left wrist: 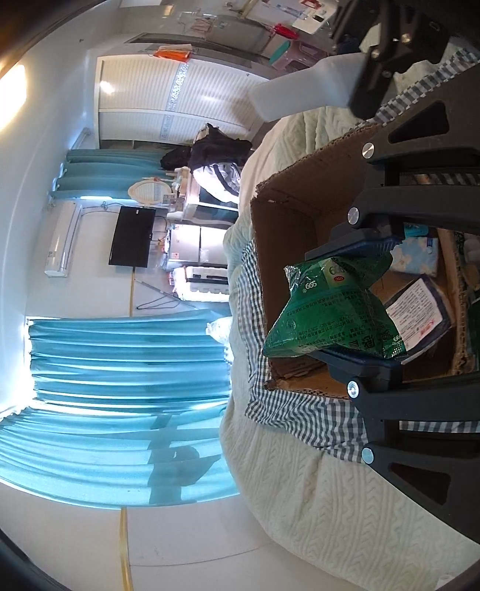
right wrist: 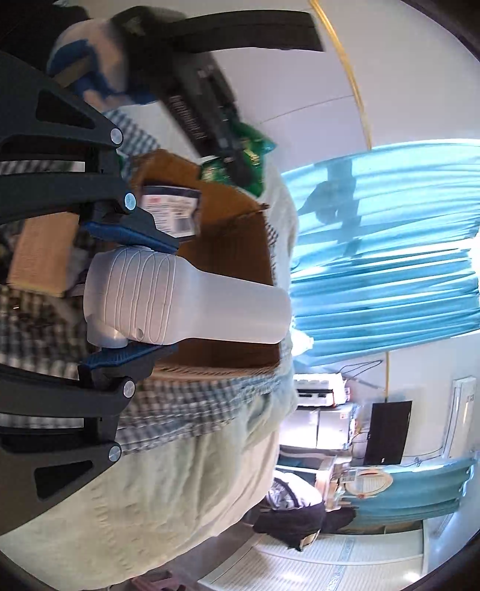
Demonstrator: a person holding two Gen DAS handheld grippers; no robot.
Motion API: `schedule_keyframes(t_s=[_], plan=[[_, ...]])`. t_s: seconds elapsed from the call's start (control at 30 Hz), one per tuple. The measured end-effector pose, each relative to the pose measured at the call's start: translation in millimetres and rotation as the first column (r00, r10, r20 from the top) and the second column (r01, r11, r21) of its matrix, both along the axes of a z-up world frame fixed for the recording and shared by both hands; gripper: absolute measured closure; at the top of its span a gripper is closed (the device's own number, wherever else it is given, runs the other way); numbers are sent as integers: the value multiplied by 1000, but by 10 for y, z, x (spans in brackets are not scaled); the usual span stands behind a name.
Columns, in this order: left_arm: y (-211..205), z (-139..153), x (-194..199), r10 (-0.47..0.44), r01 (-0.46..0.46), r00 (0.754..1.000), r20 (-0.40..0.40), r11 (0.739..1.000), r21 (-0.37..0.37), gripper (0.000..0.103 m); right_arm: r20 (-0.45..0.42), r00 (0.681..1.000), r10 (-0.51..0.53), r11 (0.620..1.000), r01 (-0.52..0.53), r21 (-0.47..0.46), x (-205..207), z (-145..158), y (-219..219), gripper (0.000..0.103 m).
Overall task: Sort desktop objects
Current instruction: 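Lift the candy bag and white bottle and carry them over the box, then open both tools to drop the candy bag and white bottle into the box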
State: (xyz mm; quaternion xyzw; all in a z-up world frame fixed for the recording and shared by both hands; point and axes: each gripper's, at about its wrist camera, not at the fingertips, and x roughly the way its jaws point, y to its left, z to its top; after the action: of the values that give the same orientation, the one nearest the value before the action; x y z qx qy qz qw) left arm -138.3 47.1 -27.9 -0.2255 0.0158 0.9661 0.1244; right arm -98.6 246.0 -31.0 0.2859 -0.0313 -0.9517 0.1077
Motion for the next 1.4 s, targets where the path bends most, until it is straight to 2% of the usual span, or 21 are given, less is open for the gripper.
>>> schedule_keyframes(t_s=[0.27, 0.6, 0.7, 0.87, 0.9, 0.93, 1.0, 1.13, 1.33, 1.4], plan=[[54, -229, -371, 4, -3, 999, 54, 1000, -8, 61, 28, 999, 16, 1000, -17, 14, -552, -20, -143, 57], [88, -548, -739, 17, -13, 991, 129, 1000, -25, 60, 113, 993, 22, 999, -25, 24, -1021, -525, -124, 57], [104, -588, -779, 32, -28, 991, 133, 999, -37, 57, 97, 995, -3, 997, -4, 76, -1062, -599, -130, 56], [70, -524, -764, 40, -39, 991, 125, 999, -13, 37, 80, 997, -4, 999, 0, 53, -1057, -579, -89, 51], [62, -503, -754, 43, -41, 992, 122, 999, -13, 36, 76, 997, -6, 999, 3, 44, -1053, -566, -82, 44], [50, -482, -742, 49, -47, 992, 118, 999, -14, 36, 70, 998, -5, 999, 2, 35, -1039, -556, -77, 43], [16, -421, -701, 56, -56, 992, 113, 998, -3, 35, 58, 998, -10, 999, 8, 32, -1007, -517, -76, 42], [-73, -276, -568, 65, -67, 994, 91, 998, 19, 25, 30, 999, -17, 1000, 16, 26, -869, -385, -89, 41], [-195, -4, -263, 91, -93, 995, 45, 995, 42, 14, -26, 999, -22, 1000, 23, 19, -545, -134, -90, 33], [-252, 87, -157, 101, -103, 994, 34, 993, 50, 14, -48, 999, -25, 1000, 26, 14, -419, -49, -87, 26]])
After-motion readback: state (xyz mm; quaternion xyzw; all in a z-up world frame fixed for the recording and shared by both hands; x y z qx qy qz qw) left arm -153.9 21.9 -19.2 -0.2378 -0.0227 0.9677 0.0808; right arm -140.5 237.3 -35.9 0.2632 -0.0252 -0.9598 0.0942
